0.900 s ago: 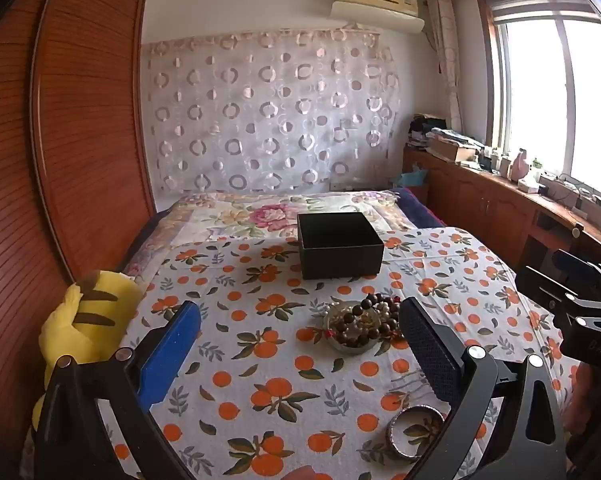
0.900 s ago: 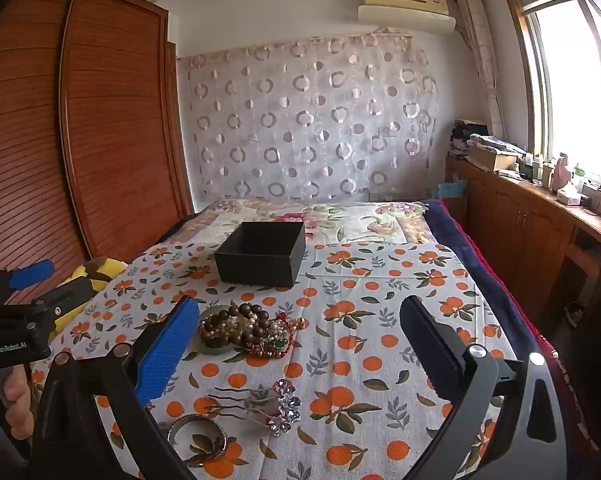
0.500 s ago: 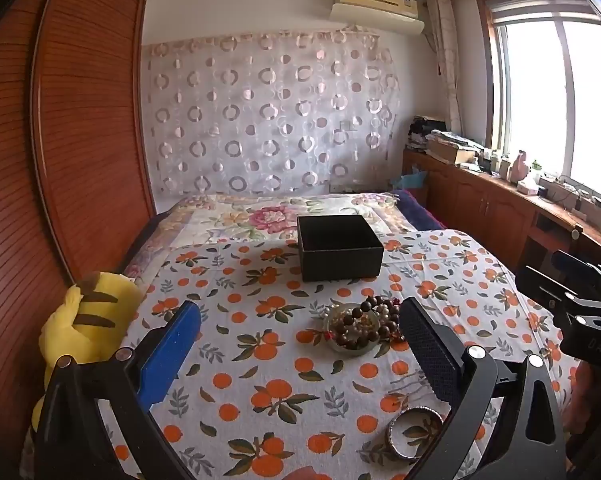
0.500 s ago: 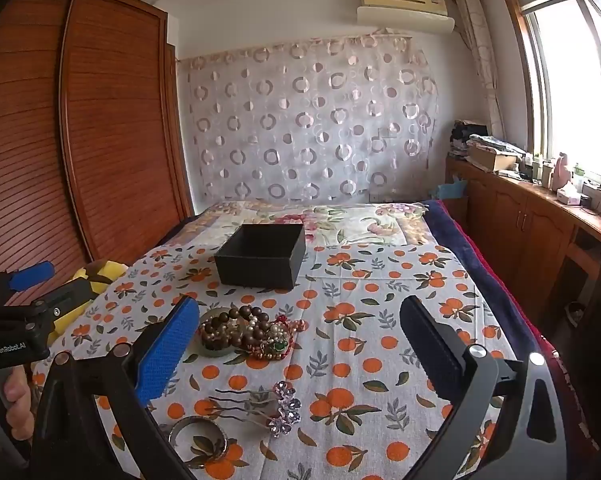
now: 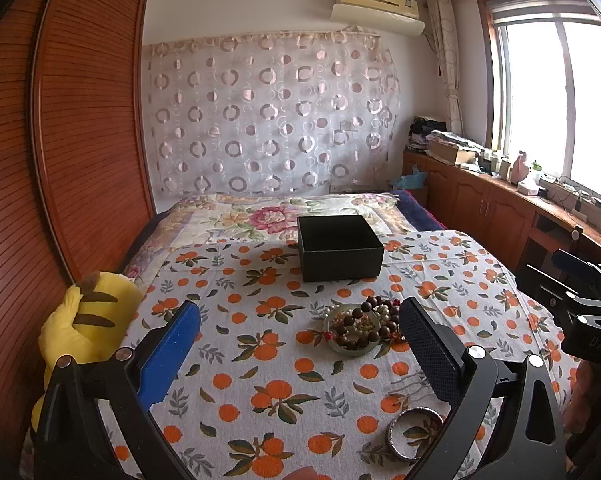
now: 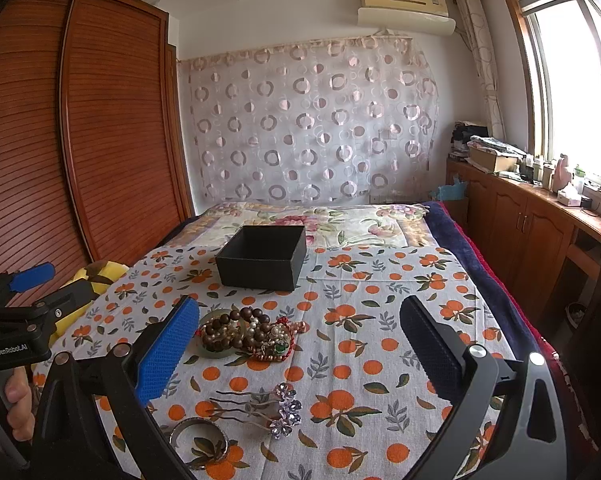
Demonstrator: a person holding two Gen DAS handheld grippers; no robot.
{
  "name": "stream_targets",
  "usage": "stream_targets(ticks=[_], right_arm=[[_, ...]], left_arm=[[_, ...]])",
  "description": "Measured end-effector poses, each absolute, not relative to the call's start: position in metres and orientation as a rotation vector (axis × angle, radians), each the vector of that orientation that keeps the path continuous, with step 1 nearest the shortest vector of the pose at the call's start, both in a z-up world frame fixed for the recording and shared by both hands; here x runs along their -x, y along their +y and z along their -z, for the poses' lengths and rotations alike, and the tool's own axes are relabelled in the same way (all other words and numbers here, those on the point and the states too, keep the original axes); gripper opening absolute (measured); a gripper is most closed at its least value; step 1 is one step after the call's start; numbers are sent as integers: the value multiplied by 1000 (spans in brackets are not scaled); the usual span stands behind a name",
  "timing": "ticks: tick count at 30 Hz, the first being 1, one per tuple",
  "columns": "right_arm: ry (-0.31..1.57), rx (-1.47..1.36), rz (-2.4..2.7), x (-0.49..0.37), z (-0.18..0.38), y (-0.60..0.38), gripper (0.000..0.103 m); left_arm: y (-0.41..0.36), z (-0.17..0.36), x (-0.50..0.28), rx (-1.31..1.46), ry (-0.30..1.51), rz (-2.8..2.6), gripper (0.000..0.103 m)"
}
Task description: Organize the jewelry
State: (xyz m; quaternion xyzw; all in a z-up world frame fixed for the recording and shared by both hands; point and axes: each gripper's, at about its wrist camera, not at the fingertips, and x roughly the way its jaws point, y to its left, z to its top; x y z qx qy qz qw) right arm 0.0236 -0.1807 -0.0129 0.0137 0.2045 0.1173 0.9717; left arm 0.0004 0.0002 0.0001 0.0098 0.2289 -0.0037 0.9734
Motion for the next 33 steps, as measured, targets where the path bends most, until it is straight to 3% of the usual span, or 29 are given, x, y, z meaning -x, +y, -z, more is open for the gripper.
stream_targets(ticks=[33], right_arm=[[411, -27, -237, -22, 10, -180, 101]], left_arm=[[-4, -6, 0, -14, 459, 13, 96]])
